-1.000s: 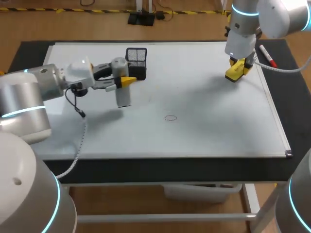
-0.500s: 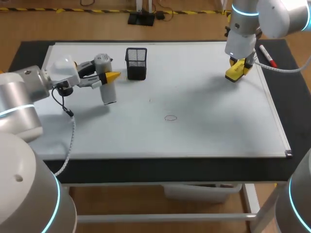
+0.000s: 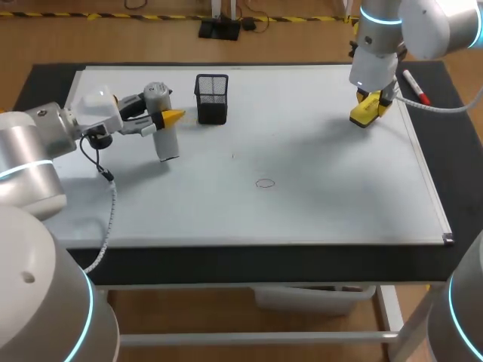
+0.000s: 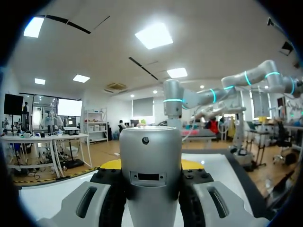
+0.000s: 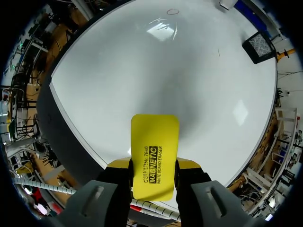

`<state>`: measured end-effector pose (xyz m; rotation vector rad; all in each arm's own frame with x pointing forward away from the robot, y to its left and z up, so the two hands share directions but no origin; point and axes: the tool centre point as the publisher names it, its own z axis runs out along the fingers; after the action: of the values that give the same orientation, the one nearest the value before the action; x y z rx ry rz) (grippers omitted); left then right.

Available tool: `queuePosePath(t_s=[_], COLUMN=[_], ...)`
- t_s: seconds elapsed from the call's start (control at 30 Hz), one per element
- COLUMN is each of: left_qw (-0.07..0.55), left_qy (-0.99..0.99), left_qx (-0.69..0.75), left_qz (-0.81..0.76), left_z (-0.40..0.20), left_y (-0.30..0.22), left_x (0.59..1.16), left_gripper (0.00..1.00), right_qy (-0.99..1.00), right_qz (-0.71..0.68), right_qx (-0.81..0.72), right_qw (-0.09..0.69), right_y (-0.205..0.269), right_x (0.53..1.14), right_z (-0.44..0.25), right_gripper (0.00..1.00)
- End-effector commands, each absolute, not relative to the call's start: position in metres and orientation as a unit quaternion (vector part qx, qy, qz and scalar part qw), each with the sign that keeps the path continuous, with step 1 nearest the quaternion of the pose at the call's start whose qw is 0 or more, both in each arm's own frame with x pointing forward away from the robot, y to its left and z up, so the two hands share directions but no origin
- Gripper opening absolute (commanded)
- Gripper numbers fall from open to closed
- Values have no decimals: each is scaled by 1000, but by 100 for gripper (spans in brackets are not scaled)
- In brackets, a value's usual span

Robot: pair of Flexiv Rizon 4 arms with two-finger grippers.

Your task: Pick up the inspection probe, press it on each red-marked spot on the whiteboard one by one, put down the probe, pick up the eraser, and wipe off all the red marks.

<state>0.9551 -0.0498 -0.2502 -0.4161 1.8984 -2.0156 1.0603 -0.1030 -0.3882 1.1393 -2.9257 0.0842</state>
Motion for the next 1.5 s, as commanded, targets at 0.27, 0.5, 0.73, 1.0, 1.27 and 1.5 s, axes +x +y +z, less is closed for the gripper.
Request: queuePosePath(t_s=[0.27,0.5,0.73,1.0,1.27,1.5], left_qw=[170,170,170,170,170,170], left_qy=[668,668,668,668,668,668], left_qx=[-146,-146,-146,-146,-146,-146], left_qz=[-710,-710,-710,-710,-710,-710], left_z=[-250,-250,-250,-250,-250,-250], left_y=[-49,-49,-49,-49,-49,-49], left_x=[955,955,955,955,955,955], left_gripper=[0,0,0,0,0,0], right_qy=[-931,-923,-909,-887,-852,-820], right_qz=[28,32,23,11,18,17], right_qx=[364,382,417,462,523,572], right_qw=[2,3,-14,-18,-10,-6], right_y=[-103,-78,-46,0,52,104], right_x=[1061,1051,1029,995,961,932], right_z=[-387,-390,-385,-383,-384,-391], right_gripper=[0,0,0,0,0,0])
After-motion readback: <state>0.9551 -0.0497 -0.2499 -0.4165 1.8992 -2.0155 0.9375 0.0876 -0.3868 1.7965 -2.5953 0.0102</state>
